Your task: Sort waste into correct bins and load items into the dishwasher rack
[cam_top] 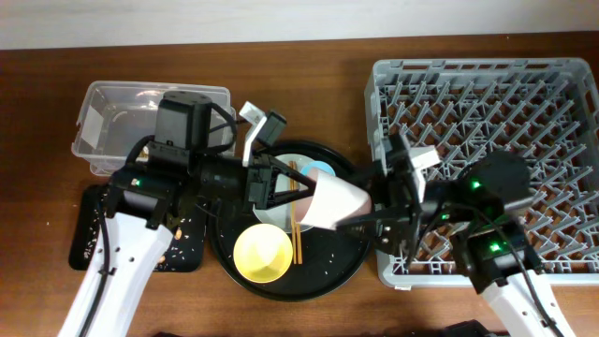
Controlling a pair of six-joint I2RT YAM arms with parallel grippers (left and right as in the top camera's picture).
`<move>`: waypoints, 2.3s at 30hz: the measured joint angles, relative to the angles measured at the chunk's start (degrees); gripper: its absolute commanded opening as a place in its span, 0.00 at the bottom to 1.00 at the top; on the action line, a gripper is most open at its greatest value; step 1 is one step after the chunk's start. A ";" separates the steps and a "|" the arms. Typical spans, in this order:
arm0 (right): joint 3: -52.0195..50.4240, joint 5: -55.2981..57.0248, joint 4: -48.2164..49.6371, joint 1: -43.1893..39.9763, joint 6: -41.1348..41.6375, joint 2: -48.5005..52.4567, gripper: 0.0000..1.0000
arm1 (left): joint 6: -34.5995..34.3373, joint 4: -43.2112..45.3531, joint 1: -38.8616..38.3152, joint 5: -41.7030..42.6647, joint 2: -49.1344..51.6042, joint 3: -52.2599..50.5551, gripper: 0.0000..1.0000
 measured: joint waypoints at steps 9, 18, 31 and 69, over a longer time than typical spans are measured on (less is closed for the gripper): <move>0.00 1.14 2.38 0.74 0.90 0.11 0.53 | 0.81 -0.42 -0.22 -0.33 -0.02 0.02 0.26; -0.22 2.91 6.73 0.79 0.83 1.01 0.56 | 0.59 -6.82 -0.48 -7.89 -0.94 0.52 0.27; 0.44 8.81 7.58 -23.08 8.98 14.32 0.58 | -1.16 -13.27 -0.46 -54.18 -0.70 0.57 0.46; 44.68 68.76 -79.28 -12.17 -25.75 24.09 0.98 | -12.17 -0.81 -6.12 -55.82 20.04 0.35 0.46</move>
